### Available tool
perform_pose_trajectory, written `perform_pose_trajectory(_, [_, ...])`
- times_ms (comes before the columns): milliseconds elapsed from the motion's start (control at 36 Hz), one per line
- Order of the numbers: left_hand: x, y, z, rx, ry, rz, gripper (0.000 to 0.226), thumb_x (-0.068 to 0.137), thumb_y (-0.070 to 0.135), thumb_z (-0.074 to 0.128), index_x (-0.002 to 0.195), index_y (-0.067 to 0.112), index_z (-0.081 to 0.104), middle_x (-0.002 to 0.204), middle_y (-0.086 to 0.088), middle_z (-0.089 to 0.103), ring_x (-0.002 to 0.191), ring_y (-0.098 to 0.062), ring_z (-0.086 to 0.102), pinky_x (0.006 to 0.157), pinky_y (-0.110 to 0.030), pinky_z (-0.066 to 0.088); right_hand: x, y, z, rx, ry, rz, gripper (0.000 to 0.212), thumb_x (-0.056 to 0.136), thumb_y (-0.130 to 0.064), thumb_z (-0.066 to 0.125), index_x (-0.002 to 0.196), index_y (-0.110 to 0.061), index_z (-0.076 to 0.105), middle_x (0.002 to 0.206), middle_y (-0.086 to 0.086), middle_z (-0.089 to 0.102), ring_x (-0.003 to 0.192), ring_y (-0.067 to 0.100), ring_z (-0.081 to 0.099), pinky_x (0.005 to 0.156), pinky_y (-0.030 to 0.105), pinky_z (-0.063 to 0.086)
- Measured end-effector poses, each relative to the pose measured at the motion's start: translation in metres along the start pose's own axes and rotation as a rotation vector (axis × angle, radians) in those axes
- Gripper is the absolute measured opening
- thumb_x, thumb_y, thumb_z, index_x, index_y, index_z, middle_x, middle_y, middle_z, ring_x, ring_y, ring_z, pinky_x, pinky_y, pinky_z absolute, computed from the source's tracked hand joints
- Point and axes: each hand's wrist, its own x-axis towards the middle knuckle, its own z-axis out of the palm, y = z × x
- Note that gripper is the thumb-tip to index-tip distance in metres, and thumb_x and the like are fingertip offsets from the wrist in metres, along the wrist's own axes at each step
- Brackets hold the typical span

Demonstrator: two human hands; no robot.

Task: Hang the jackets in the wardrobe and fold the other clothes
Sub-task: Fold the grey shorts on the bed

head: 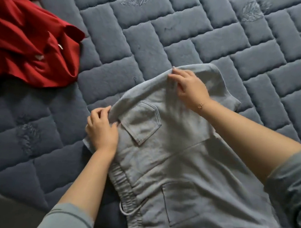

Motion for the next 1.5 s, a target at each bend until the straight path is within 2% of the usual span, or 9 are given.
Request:
perform_pose_trajectory(111, [0.005,-0.013,0.005,0.011,-0.022,-0.031,0.025,0.085,0.015,0.064,0.109,0.020,0.058,0.112,-0.004,0.057,0.110,-0.026,0.048,0.102,-0.041,0.029,0.030,0.013,0.005,-0.274,-0.120,0.070,0.062,0.089,-0.010,0.047,0.149,-0.020,0.033,0.152,0.007,0.035,0.139,0.028,0.030,0.112,0.040,0.023])
perform_pose_trajectory(333, [0.004,-0.006,-0.013,-0.215,-0.122,-0.107,0.028,0.079,0.004,0.052,0.091,0.028,0.061,0.101,0.004,0.060,0.098,-0.032,0.054,0.094,-0.041,0.040,-0.006,0.017,-0.005,-0.353,0.087,0.164,0.024,0.082,-0.010,0.058,0.103,-0.009,0.069,0.104,0.016,0.059,0.103,0.037,0.048,0.082,0.040,0.029])
perform_pose_trajectory(528, [-0.085,-0.004,-0.045,-0.215,-0.040,0.352,0.044,0.052,-0.016,0.054,0.084,0.012,0.067,0.082,0.000,0.058,0.079,-0.028,0.056,0.077,-0.034,0.032,-0.161,0.027,-0.014,-0.152,0.419,0.206,0.022,0.070,-0.001,0.064,0.093,-0.002,0.065,0.087,0.020,0.061,0.081,0.037,0.055,0.071,0.040,0.030])
perform_pose_trajectory(667, [-0.172,-0.023,-0.034,-0.024,-0.257,0.379,0.038,0.056,-0.004,0.063,0.080,0.024,0.066,0.083,0.011,0.057,0.084,-0.021,0.056,0.080,-0.029,0.026,-0.280,0.050,-0.003,-0.133,0.304,0.353,0.028,0.067,0.002,0.056,0.093,-0.002,0.066,0.093,0.020,0.060,0.081,0.039,0.055,0.074,0.042,0.036])
perform_pose_trajectory(806, [-0.256,-0.031,-0.009,0.091,-0.444,0.096,0.038,0.071,0.003,0.071,0.102,0.025,0.072,0.118,0.003,0.060,0.115,-0.022,0.052,0.101,-0.039,0.025,-0.349,0.058,0.019,0.032,-0.138,0.487,0.037,0.071,0.006,0.071,0.107,-0.003,0.069,0.121,0.021,0.059,0.108,0.044,0.056,0.090,0.050,0.045])
perform_pose_trajectory(1028, [-0.286,-0.007,0.020,-0.930,-0.216,-0.708,0.026,0.090,0.005,0.064,0.113,0.006,0.052,0.090,-0.010,0.061,0.072,-0.011,0.056,0.061,-0.013,0.047,-0.345,0.047,0.027,0.433,0.090,0.686,0.007,0.086,-0.012,0.065,0.092,-0.008,0.067,0.095,0.012,0.062,0.090,0.029,0.060,0.079,0.029,0.042])
perform_pose_trajectory(1111, [-0.274,0.000,0.026,-1.136,-0.046,-0.963,0.040,0.091,0.014,0.065,0.115,0.014,0.034,0.085,-0.005,0.054,0.071,-0.012,0.056,0.055,-0.017,0.050,-0.321,0.036,0.028,0.425,0.072,0.756,0.025,0.087,-0.035,0.062,0.069,-0.020,0.053,0.080,0.006,0.065,0.082,0.029,0.061,0.070,0.034,0.042])
perform_pose_trajectory(1306, [-0.240,-0.007,0.026,-1.156,0.077,-1.072,0.065,0.086,0.029,0.071,0.137,0.026,0.030,0.109,-0.003,0.053,0.097,-0.022,0.060,0.076,-0.036,0.053,-0.269,0.053,0.040,0.305,-0.099,0.955,0.067,0.085,-0.055,0.060,0.124,-0.002,0.046,0.128,0.016,0.058,0.120,0.034,0.054,0.093,0.039,0.044])
perform_pose_trajectory(1500, [-0.249,-0.010,0.007,-1.059,-0.070,-0.967,0.021,0.095,0.028,0.058,0.114,0.023,0.049,0.117,-0.004,0.058,0.087,-0.018,0.062,0.081,-0.037,0.050,-0.296,0.063,0.038,0.463,0.153,0.910,0.023,0.094,-0.022,0.048,0.093,-0.001,0.057,0.093,0.017,0.062,0.092,0.033,0.055,0.073,0.031,0.039])
